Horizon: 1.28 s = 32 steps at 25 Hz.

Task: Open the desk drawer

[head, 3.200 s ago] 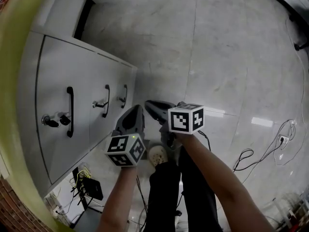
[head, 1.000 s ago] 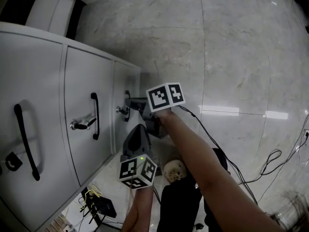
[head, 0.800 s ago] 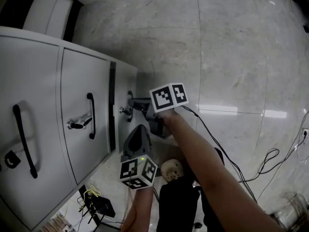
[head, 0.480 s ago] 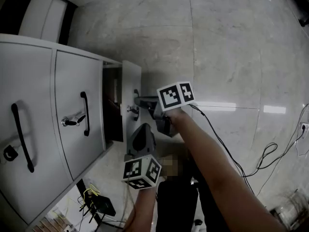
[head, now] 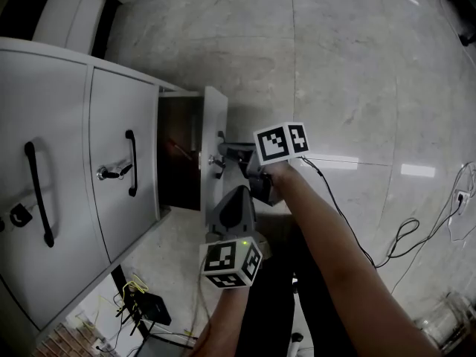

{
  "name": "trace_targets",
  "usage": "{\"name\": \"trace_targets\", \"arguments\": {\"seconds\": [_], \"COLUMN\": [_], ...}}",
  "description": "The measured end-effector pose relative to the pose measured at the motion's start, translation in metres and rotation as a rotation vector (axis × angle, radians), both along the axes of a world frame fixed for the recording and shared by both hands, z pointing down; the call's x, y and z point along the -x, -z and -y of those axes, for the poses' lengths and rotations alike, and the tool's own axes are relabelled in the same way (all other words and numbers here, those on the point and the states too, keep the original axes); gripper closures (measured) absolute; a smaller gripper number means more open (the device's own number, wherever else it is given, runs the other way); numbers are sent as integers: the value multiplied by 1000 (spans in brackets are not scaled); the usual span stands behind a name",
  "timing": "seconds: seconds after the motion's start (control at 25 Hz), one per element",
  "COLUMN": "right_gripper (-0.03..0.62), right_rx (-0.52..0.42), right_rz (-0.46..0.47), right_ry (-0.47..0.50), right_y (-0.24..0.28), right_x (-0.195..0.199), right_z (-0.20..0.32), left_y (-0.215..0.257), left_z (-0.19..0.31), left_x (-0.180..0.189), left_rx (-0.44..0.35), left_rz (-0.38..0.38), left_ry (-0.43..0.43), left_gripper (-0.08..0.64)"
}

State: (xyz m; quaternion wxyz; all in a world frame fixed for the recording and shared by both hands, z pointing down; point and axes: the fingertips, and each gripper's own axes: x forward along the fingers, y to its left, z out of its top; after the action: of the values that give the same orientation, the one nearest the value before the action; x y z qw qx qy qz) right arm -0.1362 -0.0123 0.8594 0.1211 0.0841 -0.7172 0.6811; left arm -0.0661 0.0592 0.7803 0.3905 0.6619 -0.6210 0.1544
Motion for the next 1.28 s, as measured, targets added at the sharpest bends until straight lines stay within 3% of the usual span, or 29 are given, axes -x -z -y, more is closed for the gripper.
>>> {"name": "trace_targets", "arguments": {"seconds": [0.56, 0.88, 1.04, 1.2, 1.28], "right_gripper": [571, 568, 563, 565, 568], "right_rx": [2, -65, -75, -75, -41], "right_rz": [-19, -96, -142, -275, -254], "right_ry": [-16, 11, -22, -59, -102], "right_y": [0, -1, -7, -37, -44], "right_x": [-37, -42, -44, -59, -62], "right_z": [-1, -2, -2, -2, -1], "left_y": [27, 37, 41, 40, 38], "left_z": [12, 17, 19, 19, 18], "left_x": [-24, -35, -36, -35, -34], "left_rx": [-46, -70, -79, -87, -89], "left_rz": [-47, -51, -48, -51, -54], "left_ry": [-75, -94, -93, -93, -94], "left_gripper": [551, 551, 551, 551, 551]}}
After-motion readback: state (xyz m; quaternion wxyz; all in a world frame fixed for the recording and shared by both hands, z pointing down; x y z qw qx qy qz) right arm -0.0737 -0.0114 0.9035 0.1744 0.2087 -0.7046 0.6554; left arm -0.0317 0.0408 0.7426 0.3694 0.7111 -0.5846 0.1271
